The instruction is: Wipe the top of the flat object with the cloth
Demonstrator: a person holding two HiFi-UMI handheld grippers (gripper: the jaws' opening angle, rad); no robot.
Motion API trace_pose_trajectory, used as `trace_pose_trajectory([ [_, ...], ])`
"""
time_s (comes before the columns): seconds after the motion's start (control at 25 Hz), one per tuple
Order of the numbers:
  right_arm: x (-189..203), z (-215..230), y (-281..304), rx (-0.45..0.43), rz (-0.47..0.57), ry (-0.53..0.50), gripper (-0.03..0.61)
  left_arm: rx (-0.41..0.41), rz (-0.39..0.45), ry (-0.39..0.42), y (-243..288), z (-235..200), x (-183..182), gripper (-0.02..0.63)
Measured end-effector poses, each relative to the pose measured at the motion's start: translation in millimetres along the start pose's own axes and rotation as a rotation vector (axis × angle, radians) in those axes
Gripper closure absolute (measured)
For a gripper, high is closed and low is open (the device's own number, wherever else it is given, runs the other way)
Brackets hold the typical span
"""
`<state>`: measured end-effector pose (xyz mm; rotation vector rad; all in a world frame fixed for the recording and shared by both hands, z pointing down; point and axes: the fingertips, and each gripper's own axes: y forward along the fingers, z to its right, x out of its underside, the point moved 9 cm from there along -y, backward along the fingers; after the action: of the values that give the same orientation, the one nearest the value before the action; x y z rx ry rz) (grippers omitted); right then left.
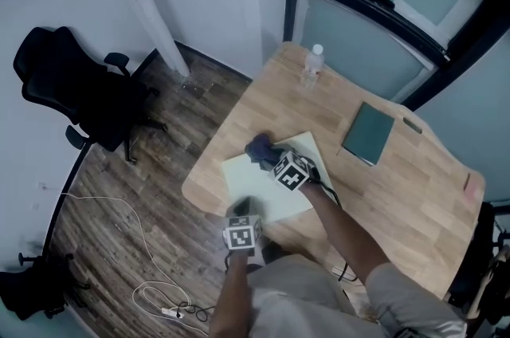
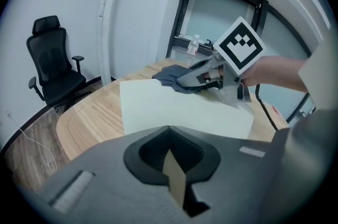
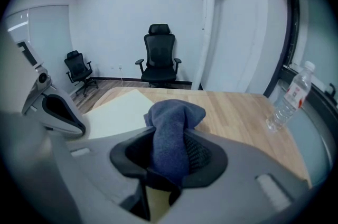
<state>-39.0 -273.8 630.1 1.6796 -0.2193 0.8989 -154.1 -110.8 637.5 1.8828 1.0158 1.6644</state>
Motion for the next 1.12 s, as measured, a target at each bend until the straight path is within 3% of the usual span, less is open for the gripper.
trace_pose_trajectory([
  [0.72, 70.9, 89.3, -57.1, 0.177, -0.019, 0.184, 0.442, -0.031, 0.019, 0.025, -1.0, 4.2, 0.0, 0.606],
  [1.12, 88.5, 104.4, -63.4, 0.286, 0.018, 0.311, 0.442, -0.057, 0.016, 0.052, 0.9, 2.9, 3.8, 0.606],
])
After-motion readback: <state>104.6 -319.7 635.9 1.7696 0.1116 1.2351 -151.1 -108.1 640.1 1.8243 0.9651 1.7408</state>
